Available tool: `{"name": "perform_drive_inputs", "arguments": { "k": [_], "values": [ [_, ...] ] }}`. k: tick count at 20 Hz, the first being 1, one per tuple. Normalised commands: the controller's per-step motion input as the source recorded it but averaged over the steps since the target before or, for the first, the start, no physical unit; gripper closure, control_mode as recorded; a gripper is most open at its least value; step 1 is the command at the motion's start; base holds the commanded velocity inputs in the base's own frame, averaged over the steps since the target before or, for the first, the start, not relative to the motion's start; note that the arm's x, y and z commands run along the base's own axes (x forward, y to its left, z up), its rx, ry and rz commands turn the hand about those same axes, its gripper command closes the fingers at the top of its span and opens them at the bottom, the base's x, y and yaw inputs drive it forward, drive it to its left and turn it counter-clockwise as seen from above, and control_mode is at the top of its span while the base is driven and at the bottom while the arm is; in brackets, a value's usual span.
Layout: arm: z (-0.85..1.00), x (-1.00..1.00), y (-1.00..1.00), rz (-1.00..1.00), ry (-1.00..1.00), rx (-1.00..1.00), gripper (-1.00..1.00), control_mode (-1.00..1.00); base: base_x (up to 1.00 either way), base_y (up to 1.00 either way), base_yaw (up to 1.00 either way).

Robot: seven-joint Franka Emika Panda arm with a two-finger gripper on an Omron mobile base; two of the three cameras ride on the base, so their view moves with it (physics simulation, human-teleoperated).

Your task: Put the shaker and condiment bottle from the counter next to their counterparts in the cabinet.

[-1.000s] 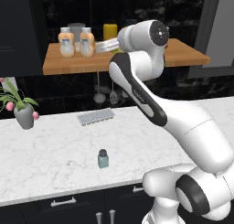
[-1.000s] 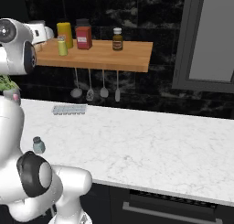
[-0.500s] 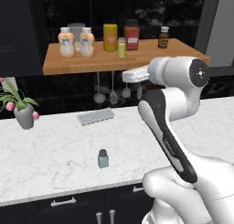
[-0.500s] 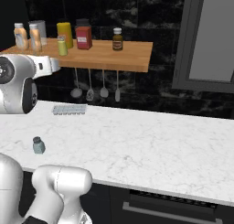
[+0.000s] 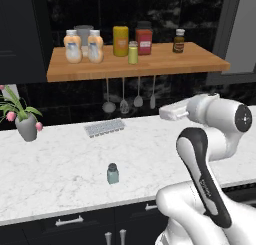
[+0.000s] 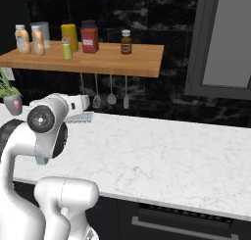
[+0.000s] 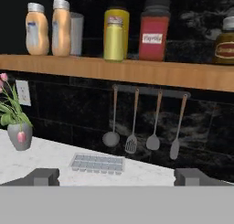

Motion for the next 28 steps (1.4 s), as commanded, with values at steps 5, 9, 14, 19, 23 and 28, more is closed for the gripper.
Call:
{"name": "perform_drive_inputs", "arguments": {
  "k": [5,9,14,19,23,28],
  "values": [
    [-0.73,-0.05,-0.1,0.0,0.01,0.01,-1.0,-1.0,0.0,0.0,0.0],
    [-0.69,0.0,0.0,0.08,0.0,0.01,-1.0,-1.0,0.0,0.0,0.0],
    [-0.94,0.0,0.01,0.21,-0.04,0.0,-1.0,-1.0,0.0,0.0,0.0],
    [-1.0,0.0,0.0,0.35,-0.19,0.0,-1.0,-1.0,0.0,0.0,0.0],
    [-0.85,0.0,0.01,0.3,-0.21,0.0,-1.0,-1.0,0.0,0.0,0.0],
    [-0.44,0.0,0.18,0.22,-0.16,0.0,-1.0,-1.0,0.0,0.0,0.0]
  ]
}}
